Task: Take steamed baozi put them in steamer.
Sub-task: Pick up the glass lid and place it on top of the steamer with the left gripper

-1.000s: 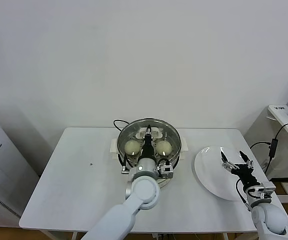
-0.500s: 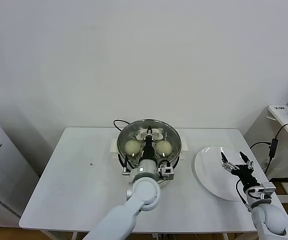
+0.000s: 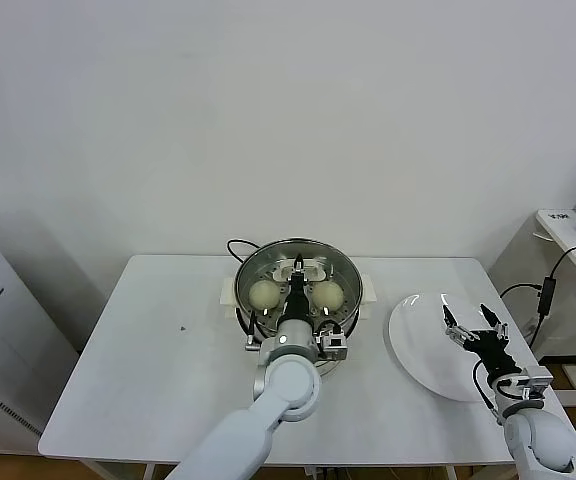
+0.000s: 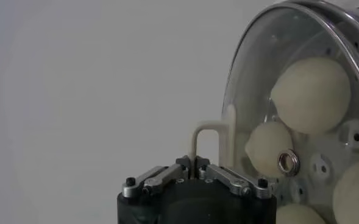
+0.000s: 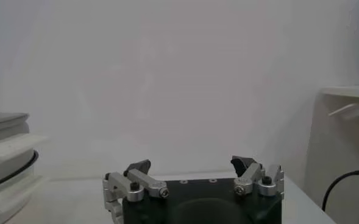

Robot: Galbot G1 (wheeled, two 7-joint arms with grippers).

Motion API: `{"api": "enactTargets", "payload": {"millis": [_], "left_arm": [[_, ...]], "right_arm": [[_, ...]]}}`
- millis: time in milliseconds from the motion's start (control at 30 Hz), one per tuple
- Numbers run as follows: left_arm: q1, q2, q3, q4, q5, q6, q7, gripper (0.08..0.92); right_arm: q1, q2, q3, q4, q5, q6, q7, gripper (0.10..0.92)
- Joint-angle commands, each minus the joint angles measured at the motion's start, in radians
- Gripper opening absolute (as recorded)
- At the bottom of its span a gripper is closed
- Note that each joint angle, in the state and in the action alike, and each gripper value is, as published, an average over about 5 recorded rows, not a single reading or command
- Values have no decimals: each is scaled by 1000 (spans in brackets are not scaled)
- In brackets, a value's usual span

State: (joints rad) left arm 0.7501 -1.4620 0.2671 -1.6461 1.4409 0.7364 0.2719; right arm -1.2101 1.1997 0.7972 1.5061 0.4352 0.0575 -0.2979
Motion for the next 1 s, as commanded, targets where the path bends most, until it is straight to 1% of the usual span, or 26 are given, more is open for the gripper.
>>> {"api": "enactTargets", "payload": {"millis": [33, 233, 300, 400, 467, 533, 600, 733, 800, 867, 933, 1000], "left_arm": [[1, 1, 0, 5, -20, 49, -13, 107], [9, 15, 1, 3, -40, 47, -33, 109], [14, 21, 1, -3, -49, 45, -35, 124], [24, 32, -1, -25, -78, 40, -35, 188], [35, 45, -5, -63, -106, 33, -27, 248], [54, 62, -18, -133, -140, 12, -8, 300], [77, 79, -39, -230, -193, -14, 25, 360], [104, 111, -108, -413, -429, -66, 113, 455], [102, 135, -151, -467, -615, -104, 172, 516], [92, 160, -192, -491, -814, -147, 206, 594], [82, 175, -237, -508, -1030, -188, 215, 646], [75, 183, -290, -529, -1276, -209, 197, 707]], "right_arm": [[0, 3, 0, 0, 0, 1, -1, 823], [-1, 4, 0, -3, 0, 3, -2, 823], [0, 5, 0, -4, 0, 3, -2, 823], [1, 6, -1, -6, 0, 3, -2, 823], [1, 6, -1, -6, -1, 3, -2, 823], [1, 6, -1, -6, -1, 3, -3, 823], [1, 5, -1, -6, -1, 3, -3, 823], [2, 3, -1, -4, 0, 1, -3, 823], [3, 1, -1, -3, 1, 1, -2, 823], [4, -1, -1, -4, 2, 0, -2, 823], [6, -1, 0, -4, 4, -1, -1, 823], [6, -1, 1, -3, 7, -7, -1, 823]]}}
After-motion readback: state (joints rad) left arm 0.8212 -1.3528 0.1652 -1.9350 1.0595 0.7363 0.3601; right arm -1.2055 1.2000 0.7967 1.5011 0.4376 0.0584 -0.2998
